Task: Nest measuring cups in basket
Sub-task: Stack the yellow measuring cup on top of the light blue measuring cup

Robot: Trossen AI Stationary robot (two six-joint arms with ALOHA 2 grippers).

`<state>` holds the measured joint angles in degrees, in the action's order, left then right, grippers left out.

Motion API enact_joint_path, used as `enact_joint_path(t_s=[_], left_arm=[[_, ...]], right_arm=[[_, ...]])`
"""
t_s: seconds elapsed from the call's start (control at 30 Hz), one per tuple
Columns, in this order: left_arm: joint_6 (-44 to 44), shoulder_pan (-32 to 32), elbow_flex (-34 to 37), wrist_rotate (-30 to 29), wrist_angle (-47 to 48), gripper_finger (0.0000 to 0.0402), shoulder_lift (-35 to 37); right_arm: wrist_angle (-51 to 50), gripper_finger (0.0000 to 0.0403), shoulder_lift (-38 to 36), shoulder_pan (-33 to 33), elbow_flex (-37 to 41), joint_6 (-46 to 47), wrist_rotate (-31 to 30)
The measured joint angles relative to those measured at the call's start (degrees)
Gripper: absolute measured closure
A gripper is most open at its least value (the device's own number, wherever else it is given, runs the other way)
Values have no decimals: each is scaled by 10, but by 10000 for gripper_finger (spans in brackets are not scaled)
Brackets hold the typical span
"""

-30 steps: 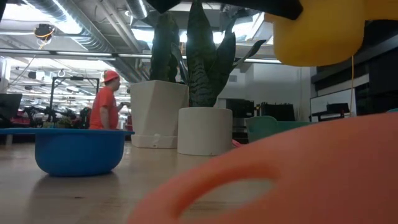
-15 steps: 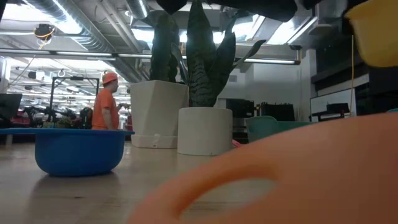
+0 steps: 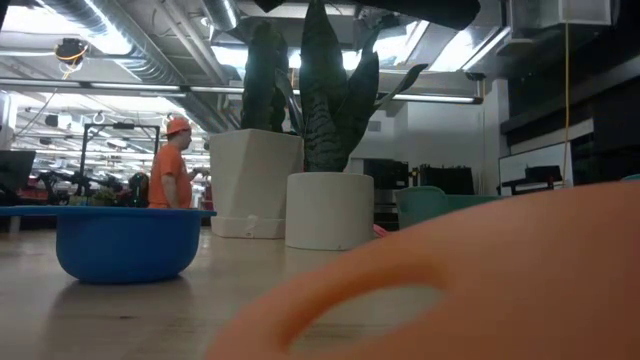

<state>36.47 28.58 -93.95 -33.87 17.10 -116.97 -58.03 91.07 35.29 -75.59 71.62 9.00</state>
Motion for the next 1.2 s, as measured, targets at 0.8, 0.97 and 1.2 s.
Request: enact_joint_path(t_s=[0.8,0.97,1.2], left_arm=[[-1,0,0,5,-1,344,-1],[-3,-1,0,5,-1,344,-1],[-3,-1,0,5,-1,344,-1]], right_arm=[[73,403,14,-3,67,10,-21],[75,397,35,-3,67,-2,-28],[76,366,46,-4,67,-8,-27]])
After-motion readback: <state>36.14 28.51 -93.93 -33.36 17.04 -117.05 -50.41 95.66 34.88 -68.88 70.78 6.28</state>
